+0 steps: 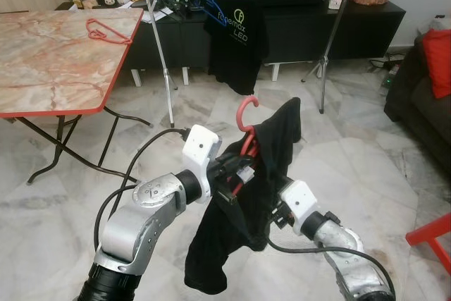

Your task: Hang hanger

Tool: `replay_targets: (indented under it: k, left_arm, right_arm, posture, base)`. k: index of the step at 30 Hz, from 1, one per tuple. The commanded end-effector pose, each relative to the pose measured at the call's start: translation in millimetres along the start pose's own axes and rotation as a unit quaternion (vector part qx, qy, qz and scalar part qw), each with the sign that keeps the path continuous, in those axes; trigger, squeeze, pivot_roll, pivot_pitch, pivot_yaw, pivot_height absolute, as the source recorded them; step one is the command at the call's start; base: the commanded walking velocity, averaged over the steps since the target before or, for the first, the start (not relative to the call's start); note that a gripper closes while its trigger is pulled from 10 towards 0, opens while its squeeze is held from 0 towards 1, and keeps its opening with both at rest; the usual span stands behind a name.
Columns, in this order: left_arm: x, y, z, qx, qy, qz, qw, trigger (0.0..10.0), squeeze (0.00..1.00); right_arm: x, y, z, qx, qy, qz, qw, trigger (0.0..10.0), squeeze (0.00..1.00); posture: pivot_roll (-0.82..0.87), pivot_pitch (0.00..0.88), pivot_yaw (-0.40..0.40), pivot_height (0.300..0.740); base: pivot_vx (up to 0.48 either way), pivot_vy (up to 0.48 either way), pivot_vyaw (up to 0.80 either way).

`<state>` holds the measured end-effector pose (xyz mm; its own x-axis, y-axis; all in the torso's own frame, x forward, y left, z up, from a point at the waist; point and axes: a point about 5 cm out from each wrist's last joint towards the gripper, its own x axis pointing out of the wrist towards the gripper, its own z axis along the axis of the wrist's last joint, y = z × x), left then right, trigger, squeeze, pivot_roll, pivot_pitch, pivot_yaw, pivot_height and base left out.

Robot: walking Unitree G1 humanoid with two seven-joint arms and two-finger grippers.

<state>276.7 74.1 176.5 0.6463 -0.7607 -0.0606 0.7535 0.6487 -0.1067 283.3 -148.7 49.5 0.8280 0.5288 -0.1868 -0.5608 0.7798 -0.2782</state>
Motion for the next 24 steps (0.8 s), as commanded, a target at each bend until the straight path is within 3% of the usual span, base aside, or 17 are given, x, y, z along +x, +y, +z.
replay_targets:
  k: [1,14,24]
  left_arm:
    - [-1.6,-6.1,14,0.011,-0.027,-0.019,0.999,10.0,0.00]
    - [-1.7,1.7,2,0.004,-0.002,0.010,1.000,10.0,0.00]
    - [-2.7,4.0,-1,0.004,0.007,0.018,1.000,10.0,0.00]
  right_arm:
    - [3.3,-2.5,2,0.006,-0.003,-0.013,1.000,10.0,0.00]
    - [-0.4,-14.5,14,-0.006,-0.040,-0.067,0.997,10.0,0.00]
    - [0.7,-9.3,10,0.007,-0.031,-0.079,0.996,10.0,0.00]
  posture:
    - [-0.01,0.000,-0.012,0.740]
    - [-0.02,0.000,-0.013,0.740]
    - [-0.03,0.000,-0.011,0.740]
  base:
    - [0.000,0.000,0.00]
    - [0.000,0.000,0.00]
    - [0.000,0.000,0.00]
